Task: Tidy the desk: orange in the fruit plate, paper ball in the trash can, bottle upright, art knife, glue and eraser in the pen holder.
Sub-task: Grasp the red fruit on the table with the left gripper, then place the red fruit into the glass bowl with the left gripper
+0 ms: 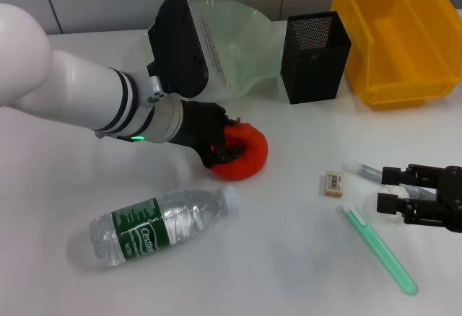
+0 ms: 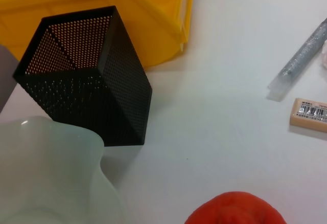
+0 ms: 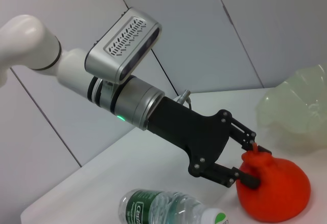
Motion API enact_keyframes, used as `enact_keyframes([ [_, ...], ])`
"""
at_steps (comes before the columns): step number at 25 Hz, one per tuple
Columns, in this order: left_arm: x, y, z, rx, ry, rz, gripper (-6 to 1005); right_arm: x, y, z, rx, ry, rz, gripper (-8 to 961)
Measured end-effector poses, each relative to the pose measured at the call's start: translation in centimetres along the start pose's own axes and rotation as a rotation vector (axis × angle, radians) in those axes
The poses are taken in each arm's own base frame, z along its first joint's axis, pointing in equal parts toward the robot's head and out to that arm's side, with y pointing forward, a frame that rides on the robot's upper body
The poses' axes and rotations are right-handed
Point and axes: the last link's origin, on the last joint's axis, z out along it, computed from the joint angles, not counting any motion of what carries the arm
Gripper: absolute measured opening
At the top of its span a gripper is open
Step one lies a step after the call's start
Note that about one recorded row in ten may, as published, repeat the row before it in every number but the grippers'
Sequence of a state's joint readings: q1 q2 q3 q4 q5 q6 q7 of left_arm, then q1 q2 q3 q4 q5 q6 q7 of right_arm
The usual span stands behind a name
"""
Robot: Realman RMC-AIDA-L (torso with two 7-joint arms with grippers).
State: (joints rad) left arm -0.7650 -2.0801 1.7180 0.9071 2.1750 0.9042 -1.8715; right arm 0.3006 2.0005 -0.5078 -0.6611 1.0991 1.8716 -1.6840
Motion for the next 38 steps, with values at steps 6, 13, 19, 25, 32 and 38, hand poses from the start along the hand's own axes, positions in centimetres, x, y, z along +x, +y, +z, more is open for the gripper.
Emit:
enact_keyframes([
  [6,0.0,0.1,0.0,-0.008,-0.001,-0.005,320,0.0,0.0,0.0,0.001,-0.002,-0.001,727],
  [13,0.8,0.4,-0.9,-0.021,0.025,0.0,228,-0.1,0.0,-0.1,0.005,-0.005,-0.002,727],
  [19,1.8,0.5,-2.2,0.0,0.064,0.03,174,-0.1,-0.1,-0.1,0.006,-0.008,-0.002,726],
  [25,2.8,-0.1,-3.4,0.052,0.114,0.038,120,-0.1,-0.1,-0.1,0.006,-0.008,-0.004,726],
  [32,4.1,-1.6,-4.3,0.163,0.179,0.037,106,-0.1,-0.1,-0.1,0.005,-0.008,-0.004,726],
  [38,5.2,-2.6,-4.4,0.245,0.229,0.035,106,-0.3,-0.1,0.0,0.003,-0.007,-0.013,727],
])
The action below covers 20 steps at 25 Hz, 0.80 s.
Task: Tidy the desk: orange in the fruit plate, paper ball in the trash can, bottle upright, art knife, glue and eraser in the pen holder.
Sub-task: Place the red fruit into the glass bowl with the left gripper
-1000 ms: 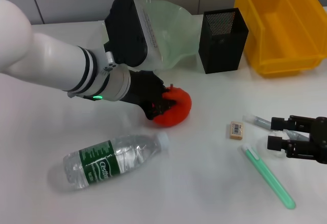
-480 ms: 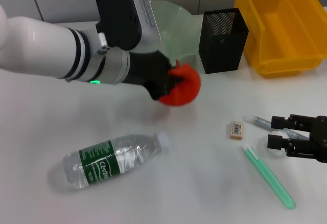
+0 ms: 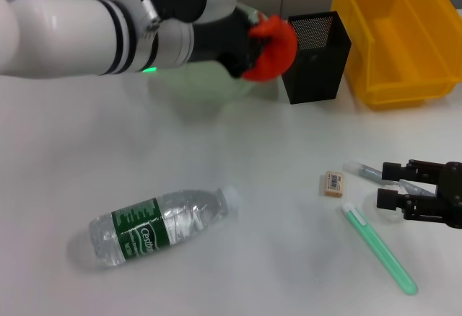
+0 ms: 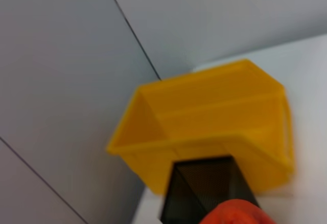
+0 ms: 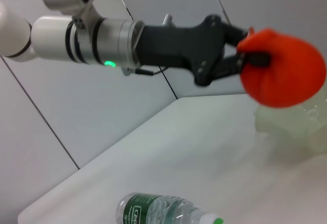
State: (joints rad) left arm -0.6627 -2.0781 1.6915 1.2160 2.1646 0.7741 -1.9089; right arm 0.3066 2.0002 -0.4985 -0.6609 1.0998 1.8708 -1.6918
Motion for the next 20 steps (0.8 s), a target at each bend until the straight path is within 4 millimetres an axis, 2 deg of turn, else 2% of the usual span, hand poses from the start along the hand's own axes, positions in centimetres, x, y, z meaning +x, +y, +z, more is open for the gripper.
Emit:
enact_keyframes([
  [1,0.6,-0.5,0.5,0.05,0.033,-0.008,106,0.0,0.0,0.0,0.0,0.0,-0.001,727],
  [6,0.9,-2.0,1.5,0.133,0.063,-0.052,106,0.0,0.0,0.0,0.0,0.0,-0.002,726],
  [13,0.1,-3.8,3.3,0.241,0.048,-0.086,107,0.0,0.0,0.1,-0.002,-0.001,-0.004,726],
  [20,-1.1,-5.0,3.4,0.333,0.029,-0.098,107,-0.1,0.0,0.2,-0.004,-0.002,-0.005,727],
])
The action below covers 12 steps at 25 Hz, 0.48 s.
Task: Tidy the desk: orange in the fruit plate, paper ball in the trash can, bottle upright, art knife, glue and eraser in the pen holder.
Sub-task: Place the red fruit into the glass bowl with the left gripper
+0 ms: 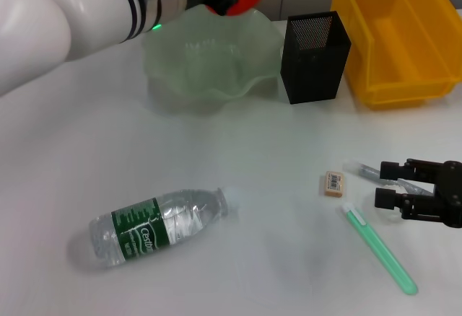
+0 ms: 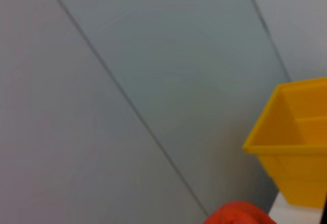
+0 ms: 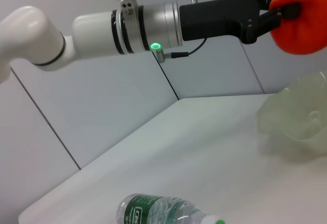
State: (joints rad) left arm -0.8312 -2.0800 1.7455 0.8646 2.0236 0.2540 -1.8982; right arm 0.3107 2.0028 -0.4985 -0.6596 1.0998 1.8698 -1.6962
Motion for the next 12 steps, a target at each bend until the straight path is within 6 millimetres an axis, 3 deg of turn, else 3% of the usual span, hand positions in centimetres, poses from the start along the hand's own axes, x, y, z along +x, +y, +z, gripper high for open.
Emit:
enact_keyframes([
  [12,-2.9,1.1,0.5,-0.037,-0.094,0.025,87,0.0,0.1,0.3,-0.007,-0.001,-0.001,727],
])
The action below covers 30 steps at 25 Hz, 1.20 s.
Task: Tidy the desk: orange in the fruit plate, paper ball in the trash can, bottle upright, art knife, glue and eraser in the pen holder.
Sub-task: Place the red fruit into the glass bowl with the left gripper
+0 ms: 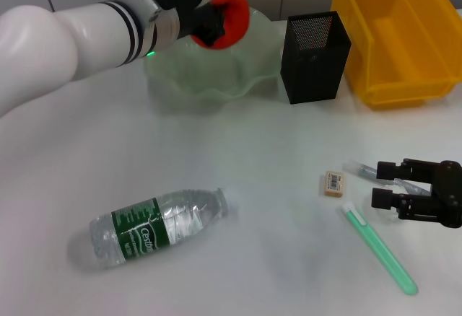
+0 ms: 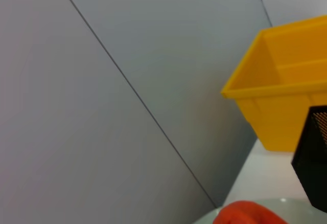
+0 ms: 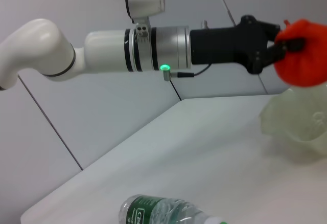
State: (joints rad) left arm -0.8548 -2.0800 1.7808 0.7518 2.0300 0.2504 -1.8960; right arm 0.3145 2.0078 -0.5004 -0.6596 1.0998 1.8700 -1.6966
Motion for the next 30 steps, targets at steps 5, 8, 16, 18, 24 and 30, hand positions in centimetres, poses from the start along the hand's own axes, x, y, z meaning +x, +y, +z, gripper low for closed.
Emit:
enact_keyframes([
  [5,-0.6,0.2,0.0,-0.008,-0.019,0.013,72,0.0,0.0,0.1,-0.005,0.003,0.0,726],
  [8,-1.0,0.2,0.0,-0.005,-0.028,0.014,63,0.1,0.1,0.2,-0.006,0.003,0.001,726],
  [16,-1.8,0.3,0.0,-0.013,-0.052,0.038,84,0.4,0.2,0.0,-0.003,0.003,0.008,726],
  [18,-1.9,0.5,0.0,-0.02,-0.055,0.04,97,0.4,0.2,0.0,-0.003,0.003,0.009,726],
  [24,-1.9,0.6,0.0,-0.028,-0.058,0.022,153,0.6,0.3,0.0,-0.005,0.001,0.017,726],
  [30,-2.0,0.6,0.0,-0.035,-0.064,-0.003,240,0.6,0.3,0.1,-0.006,-0.001,0.02,727],
])
